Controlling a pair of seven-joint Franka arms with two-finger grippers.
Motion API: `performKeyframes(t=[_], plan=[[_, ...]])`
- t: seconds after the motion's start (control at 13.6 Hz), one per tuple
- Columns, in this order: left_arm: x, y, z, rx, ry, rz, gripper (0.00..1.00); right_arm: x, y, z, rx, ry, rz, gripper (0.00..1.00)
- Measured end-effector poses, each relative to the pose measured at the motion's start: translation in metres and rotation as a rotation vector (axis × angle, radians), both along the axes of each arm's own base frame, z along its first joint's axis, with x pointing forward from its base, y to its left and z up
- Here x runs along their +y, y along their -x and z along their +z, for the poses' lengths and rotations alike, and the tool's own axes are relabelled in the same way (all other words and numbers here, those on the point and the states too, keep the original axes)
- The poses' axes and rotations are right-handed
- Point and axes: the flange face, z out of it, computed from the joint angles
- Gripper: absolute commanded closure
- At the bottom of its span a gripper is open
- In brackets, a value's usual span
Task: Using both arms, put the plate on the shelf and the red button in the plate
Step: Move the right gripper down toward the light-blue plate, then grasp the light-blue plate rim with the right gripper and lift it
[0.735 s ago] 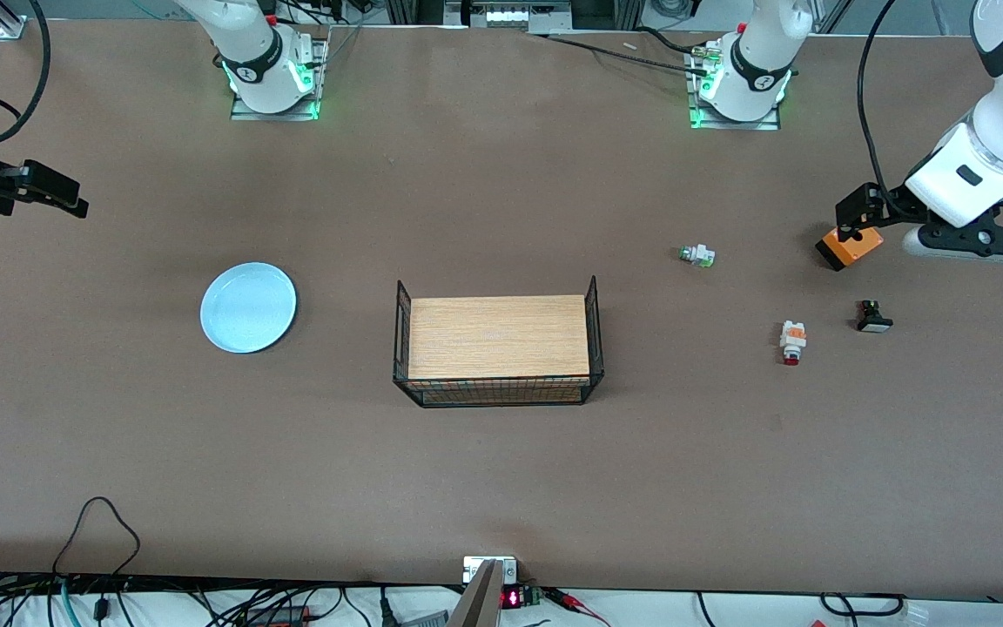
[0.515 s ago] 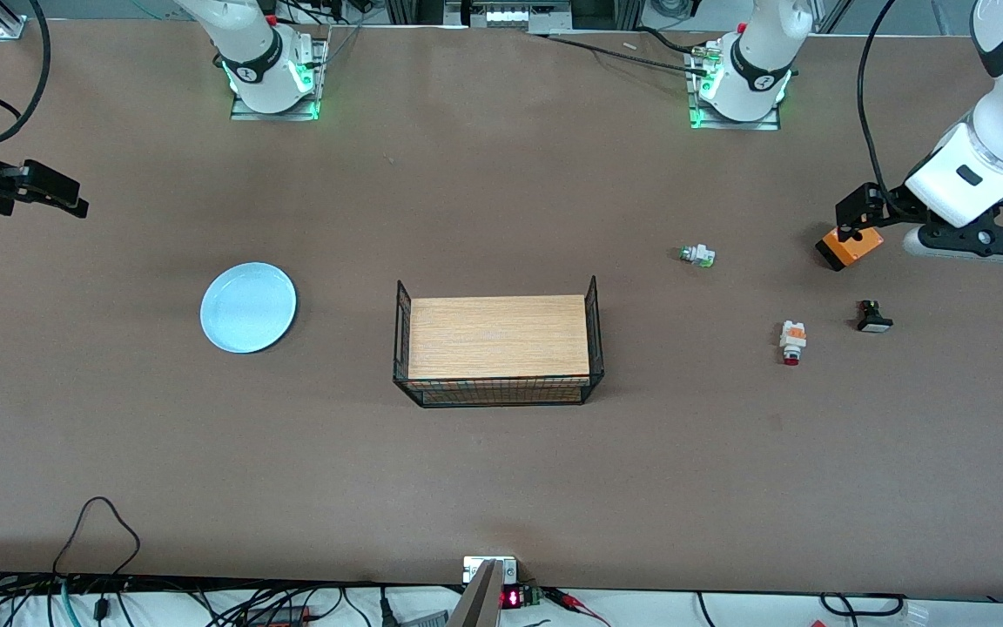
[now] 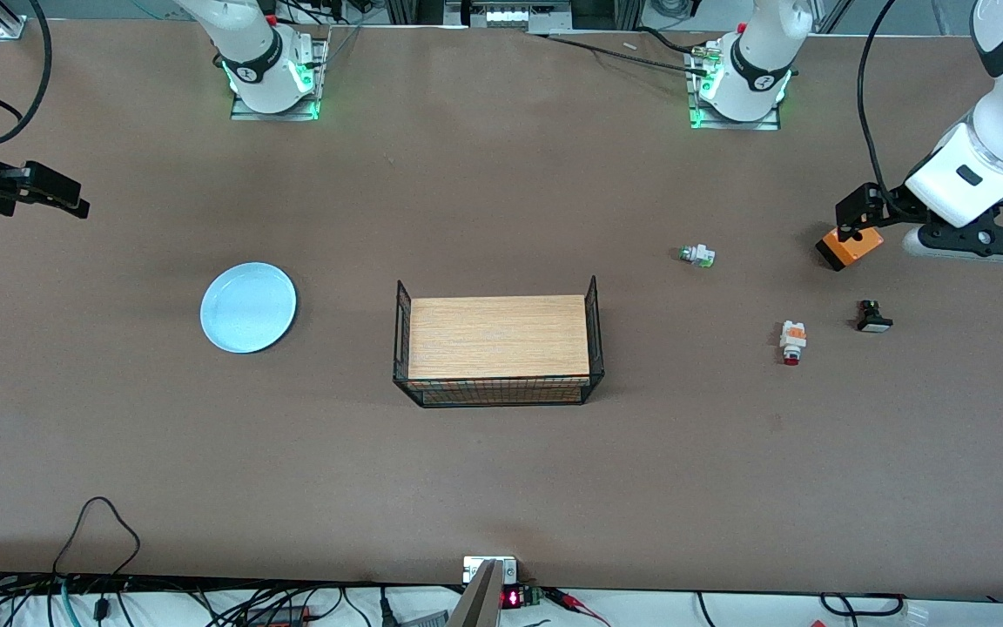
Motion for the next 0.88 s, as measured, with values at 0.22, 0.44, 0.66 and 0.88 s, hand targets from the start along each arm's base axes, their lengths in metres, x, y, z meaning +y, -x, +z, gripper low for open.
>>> performKeyframes(t=[0.22,0.44,0.66,0.88], plan=[[0.000,0.000,0.000,0.000,0.000,0.000,0.00,0.000,-0.012,-0.027,0.031,0.003,-0.001,0.00],[0.000,0.000,0.000,0.000,0.000,0.000,0.00,-0.002,-0.034,-0.062,0.028,0.020,-0.004,0.00],[0.000,0.000,0.000,0.000,0.000,0.000,0.00,-0.004,-0.050,-0.103,0.059,0.047,0.001,0.00],[0.000,0.000,0.000,0.000,0.000,0.000,0.00,-0.006,-0.063,-0.143,0.091,0.059,0.005,0.00]])
